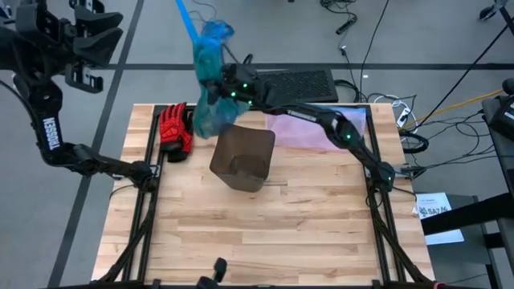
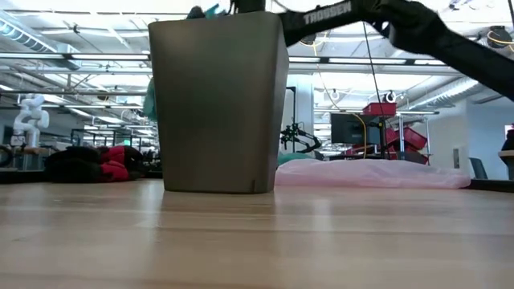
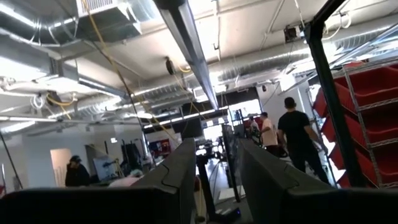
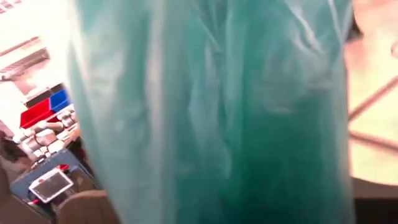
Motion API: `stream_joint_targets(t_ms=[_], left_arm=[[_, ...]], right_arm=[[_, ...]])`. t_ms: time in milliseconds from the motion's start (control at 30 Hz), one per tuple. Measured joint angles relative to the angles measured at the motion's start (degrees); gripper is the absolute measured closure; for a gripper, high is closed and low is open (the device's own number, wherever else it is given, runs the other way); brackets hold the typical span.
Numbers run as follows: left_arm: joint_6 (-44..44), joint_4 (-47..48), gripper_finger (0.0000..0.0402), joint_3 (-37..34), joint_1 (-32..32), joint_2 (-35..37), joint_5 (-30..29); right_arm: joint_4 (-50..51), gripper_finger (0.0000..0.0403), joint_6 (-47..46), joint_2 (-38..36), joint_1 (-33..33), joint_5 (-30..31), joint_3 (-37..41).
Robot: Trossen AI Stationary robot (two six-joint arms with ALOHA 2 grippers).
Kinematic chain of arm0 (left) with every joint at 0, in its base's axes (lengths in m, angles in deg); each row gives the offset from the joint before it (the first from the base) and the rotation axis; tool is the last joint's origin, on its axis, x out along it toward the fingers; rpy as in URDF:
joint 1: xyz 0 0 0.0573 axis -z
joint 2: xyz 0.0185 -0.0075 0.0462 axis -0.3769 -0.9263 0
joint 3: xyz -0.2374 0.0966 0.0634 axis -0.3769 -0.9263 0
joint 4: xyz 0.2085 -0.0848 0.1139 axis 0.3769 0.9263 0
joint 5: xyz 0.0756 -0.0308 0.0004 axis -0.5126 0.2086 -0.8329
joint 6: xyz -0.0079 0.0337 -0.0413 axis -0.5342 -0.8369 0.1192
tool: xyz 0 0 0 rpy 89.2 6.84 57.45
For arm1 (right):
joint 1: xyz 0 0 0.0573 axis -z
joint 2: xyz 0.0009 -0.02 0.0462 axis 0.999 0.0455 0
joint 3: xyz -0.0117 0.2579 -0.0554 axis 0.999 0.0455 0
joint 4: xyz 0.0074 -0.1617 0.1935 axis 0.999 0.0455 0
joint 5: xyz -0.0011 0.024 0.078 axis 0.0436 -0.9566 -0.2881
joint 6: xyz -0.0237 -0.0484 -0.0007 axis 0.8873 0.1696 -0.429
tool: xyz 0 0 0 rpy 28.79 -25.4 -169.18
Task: Place trash/remove bag and relplace
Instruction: Remove the blue trash bag from the black trash bin
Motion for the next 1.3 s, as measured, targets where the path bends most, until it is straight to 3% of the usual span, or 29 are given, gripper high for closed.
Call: stream_joint_targets(t_ms=[233, 300, 433, 667, 800, 1133, 1300], left_arm=[[0.0, 2.5, 0.0283, 0.0, 0.0, 0.0, 0.0], [0.0, 2.5, 0.0283, 0.0, 0.0, 0.0, 0.0], [-0.4, 3.2, 0.0283, 0.0, 0.0, 0.4, 0.0], [-1.6, 4.8, 0.0283, 0.0, 0.0, 0.7, 0.1], [-1.6, 4.9, 0.0283, 0.0, 0.0, 0.7, 0.1], [-1.6, 5.4, 0.0283, 0.0, 0.0, 1.9, 0.4], [-1.7, 7.3, 0.0283, 0.0, 0.0, 2.6, 0.4]], right_arm=[[0.3, 0.04, -4.9, 4.9, -0.5, -0.4, 0.0], [0.5, 0.0388, -4.2, 5.2, -0.8, -3.0, 0.0], [0.4, 0.0335, -2.1, 5.1, -2.0, -5.9, 0.0], [-1.0, 0.0213, -6.9, 5.1, -2.7, -6.0, 0.0], [-1.1, 0.0172, -7.2, 5.1, -2.7, -6.0, 0.0], [-9.9, 0.0167, -11.8, 4.6, -2.5, -7.1, 0.0], [-10.0, 0.0179, -8.7, 2.3, -2.5, -7.4, -0.1]])
